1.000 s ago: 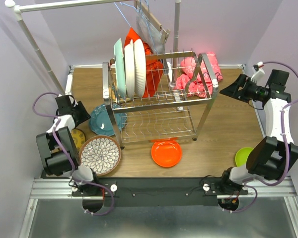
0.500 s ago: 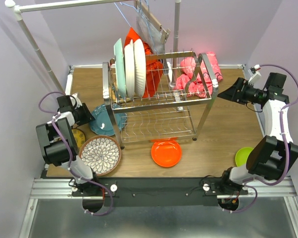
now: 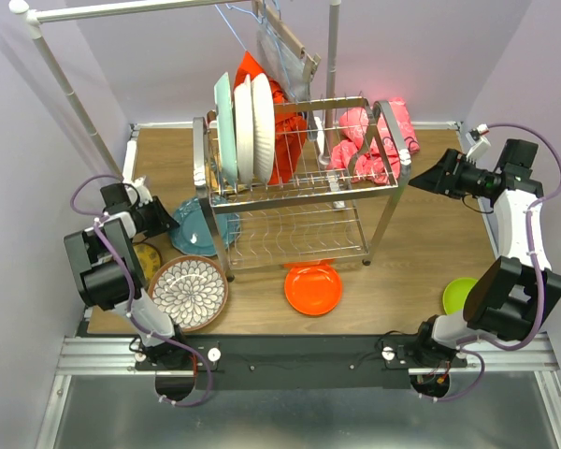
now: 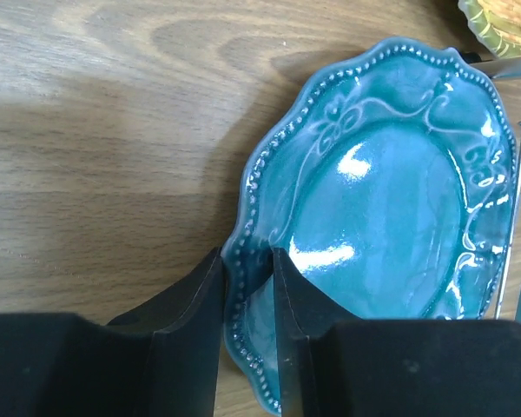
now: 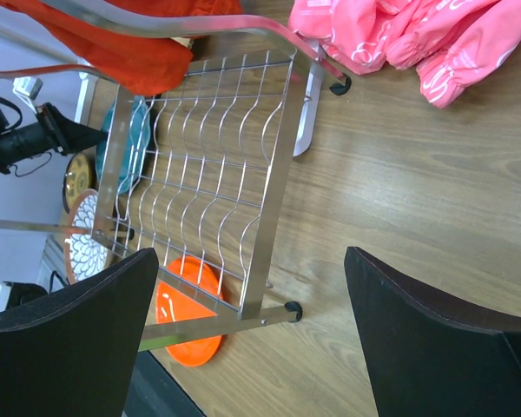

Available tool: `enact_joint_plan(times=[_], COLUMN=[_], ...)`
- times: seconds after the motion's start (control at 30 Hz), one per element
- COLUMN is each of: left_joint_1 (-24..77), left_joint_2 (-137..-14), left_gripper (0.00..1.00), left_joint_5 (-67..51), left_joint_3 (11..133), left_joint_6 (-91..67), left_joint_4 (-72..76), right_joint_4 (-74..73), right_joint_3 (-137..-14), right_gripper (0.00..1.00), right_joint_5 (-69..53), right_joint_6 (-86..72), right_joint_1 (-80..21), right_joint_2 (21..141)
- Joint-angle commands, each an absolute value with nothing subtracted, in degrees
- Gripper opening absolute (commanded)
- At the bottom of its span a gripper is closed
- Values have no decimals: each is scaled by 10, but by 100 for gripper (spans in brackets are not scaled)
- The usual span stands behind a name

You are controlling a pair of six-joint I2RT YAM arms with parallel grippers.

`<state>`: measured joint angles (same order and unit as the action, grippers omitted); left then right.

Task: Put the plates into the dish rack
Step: Grab a plate with the left arm

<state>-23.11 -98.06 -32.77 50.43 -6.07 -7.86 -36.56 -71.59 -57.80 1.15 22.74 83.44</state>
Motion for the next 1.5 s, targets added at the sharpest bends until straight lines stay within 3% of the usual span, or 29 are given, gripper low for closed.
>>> enact_joint_plan(times=[0.0,0.33,0.73,1.03,1.47], left_joint_1=[-242,-311,-342,-343,-345], left_joint_2=[-964,-801,-744,-762,-868], left_gripper=[0,0,0,0,0], left_joint_5=[-291,-283,-361,-384,-413], left_joint_3=[493,490,496,487,471], left_joint_6=[-45,-67,-113,-95,-96], left_joint_4=[-116,-119,-95,-114,-4], right_joint_4=[-370,-371,-373,-374,-373], right_joint_3=[-711,-722,-749,-745,-737], right_gripper=[97,97,97,97,97], right_joint_5=[-588,-582,-574,-571,-577], right_joint_6=[21,20,16,13,24], right_joint_1=[229,229,229,229,229], right_joint_2=[818,817,809,805,815])
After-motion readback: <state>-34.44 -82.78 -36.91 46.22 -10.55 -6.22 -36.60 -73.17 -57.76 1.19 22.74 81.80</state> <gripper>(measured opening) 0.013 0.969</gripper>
